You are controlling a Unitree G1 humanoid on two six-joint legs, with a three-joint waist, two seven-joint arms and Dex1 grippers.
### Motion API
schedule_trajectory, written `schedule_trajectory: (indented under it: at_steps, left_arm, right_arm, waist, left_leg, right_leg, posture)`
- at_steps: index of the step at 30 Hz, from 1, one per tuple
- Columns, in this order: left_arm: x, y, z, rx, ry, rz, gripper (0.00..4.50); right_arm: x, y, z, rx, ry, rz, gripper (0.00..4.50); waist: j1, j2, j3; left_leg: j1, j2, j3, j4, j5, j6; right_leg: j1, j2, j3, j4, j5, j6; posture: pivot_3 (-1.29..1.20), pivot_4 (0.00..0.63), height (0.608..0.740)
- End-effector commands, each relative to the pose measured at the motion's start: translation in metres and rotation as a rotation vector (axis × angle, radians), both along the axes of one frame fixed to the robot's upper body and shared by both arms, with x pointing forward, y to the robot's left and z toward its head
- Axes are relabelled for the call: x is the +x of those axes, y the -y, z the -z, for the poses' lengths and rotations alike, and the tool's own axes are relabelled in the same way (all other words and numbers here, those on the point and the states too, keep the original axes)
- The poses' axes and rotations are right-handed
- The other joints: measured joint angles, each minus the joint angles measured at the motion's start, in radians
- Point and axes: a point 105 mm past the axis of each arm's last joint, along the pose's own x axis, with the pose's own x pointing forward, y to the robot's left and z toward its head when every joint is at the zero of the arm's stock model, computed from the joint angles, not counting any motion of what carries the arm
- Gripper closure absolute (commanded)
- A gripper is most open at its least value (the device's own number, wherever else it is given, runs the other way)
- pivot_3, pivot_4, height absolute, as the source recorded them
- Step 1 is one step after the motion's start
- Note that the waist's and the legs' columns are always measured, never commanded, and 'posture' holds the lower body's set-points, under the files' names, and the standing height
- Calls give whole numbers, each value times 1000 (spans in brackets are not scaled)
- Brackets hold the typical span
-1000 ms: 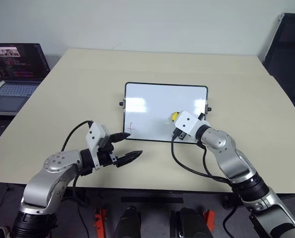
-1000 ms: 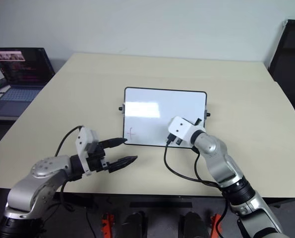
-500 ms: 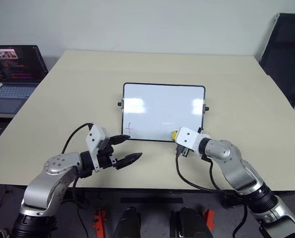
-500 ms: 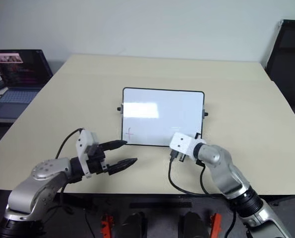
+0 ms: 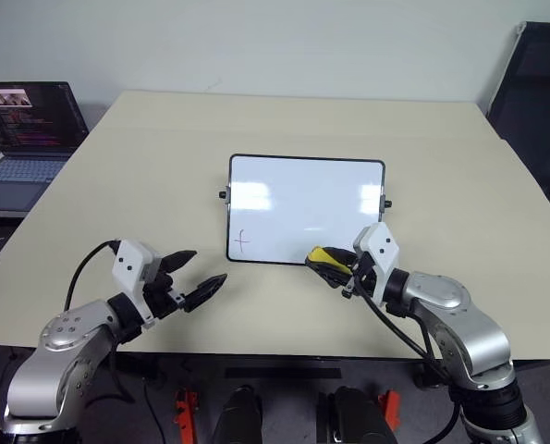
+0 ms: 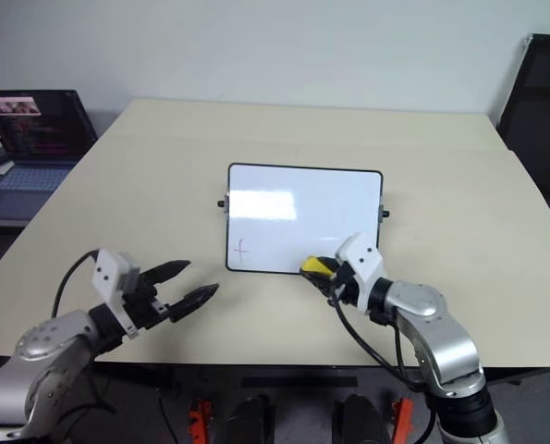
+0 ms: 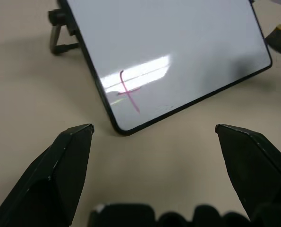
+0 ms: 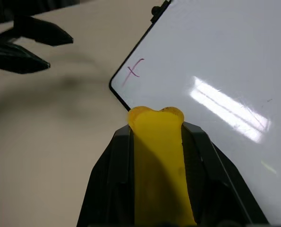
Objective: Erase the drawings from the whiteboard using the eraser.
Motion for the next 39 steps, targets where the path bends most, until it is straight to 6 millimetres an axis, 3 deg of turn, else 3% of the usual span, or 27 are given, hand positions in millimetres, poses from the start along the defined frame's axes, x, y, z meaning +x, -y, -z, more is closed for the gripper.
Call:
schedule_trajectory:
  at_steps: [1,19,26,31,35,39]
  left_arm:
    - [-1,-6,-18,27,91,-57,0]
    - [-14,-3,-35,54,102,-130,0]
    - [-18,-12,-28,73,79,-148,0]
    - [-20,-20,-19,84,42,-118,0]
    - [-14,-34,-12,112,35,-120,0]
    - [-10,-35,-10,126,38,-93,0]
  right_arm:
    - [0,5,-4,-23,65,23,3483]
    - [1,-9,4,-73,162,-28,3485]
    - [10,-32,-8,-127,284,-93,3485]
    - [26,-66,-21,-202,449,-171,3485]
    - [38,-82,-27,-266,538,-202,3485]
    - [49,-100,-27,-354,604,-227,3485]
  waist:
    - [1,0,0]
    - [2,0,0]
    - [-1,0,0]
    - [-2,0,0]
    - [3,0,0]
    - [1,0,0]
  left_leg:
    - [0,0,0,0,0,0]
    - [-1,0,0,0,0,0]
    - [-1,0,0,0,0,0]
    - [0,0,0,0,0,0]
    - [-1,0,0,-1,0,0]
    - [-1,0,0,0,0,0]
  right_leg:
    - [0,0,0,0,0,0]
    - [0,0,0,-1,0,0]
    - [0,0,0,-1,0,0]
    - [0,0,0,0,0,0]
    - [0,0,-1,-2,0,-1]
    - [0,0,-1,-1,0,0]
  posture:
    - [0,150,740]
    - [0,150,740]
    - [0,150,740]
    - [0,150,740]
    - [0,150,740]
    - [0,150,740]
